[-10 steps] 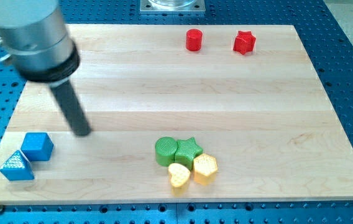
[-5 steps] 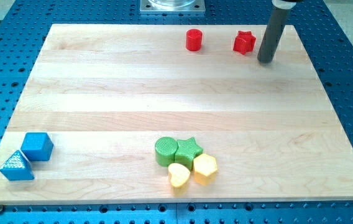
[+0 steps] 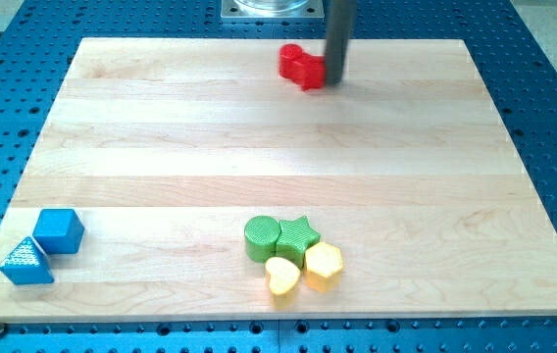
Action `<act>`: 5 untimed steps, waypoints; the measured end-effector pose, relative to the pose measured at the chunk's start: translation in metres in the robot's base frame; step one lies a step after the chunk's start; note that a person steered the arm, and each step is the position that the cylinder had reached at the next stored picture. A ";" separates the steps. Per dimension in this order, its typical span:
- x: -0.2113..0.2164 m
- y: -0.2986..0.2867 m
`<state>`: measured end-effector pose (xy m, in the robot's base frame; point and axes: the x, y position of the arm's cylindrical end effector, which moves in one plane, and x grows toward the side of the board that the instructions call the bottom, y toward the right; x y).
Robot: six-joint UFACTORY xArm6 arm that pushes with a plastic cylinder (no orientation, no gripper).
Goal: Move the red circle into the blue cube
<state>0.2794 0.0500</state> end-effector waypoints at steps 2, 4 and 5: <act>-0.020 -0.049; -0.043 -0.122; -0.049 -0.137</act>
<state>0.2305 -0.0872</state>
